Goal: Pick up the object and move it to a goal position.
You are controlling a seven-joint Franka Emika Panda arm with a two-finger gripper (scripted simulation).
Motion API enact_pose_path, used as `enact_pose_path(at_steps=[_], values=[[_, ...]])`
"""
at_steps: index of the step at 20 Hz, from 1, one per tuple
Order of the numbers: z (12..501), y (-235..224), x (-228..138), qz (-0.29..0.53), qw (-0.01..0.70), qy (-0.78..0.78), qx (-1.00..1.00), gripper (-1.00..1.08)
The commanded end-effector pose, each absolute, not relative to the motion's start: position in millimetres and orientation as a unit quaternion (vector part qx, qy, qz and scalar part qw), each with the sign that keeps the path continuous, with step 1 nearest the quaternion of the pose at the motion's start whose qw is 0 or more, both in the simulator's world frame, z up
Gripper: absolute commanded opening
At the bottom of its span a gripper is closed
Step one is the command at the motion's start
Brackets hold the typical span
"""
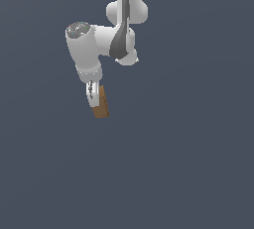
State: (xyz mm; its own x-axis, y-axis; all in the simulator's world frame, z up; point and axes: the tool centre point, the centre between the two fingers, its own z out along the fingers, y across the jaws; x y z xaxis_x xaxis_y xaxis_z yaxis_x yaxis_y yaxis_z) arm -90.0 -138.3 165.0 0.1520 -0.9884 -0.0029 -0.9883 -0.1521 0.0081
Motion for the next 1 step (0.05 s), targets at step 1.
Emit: enact_pose_path(at_steps=[1], values=[[169.3,-141.4,-87.5,0.000,0.000,-0.650,0.760,-1.00]])
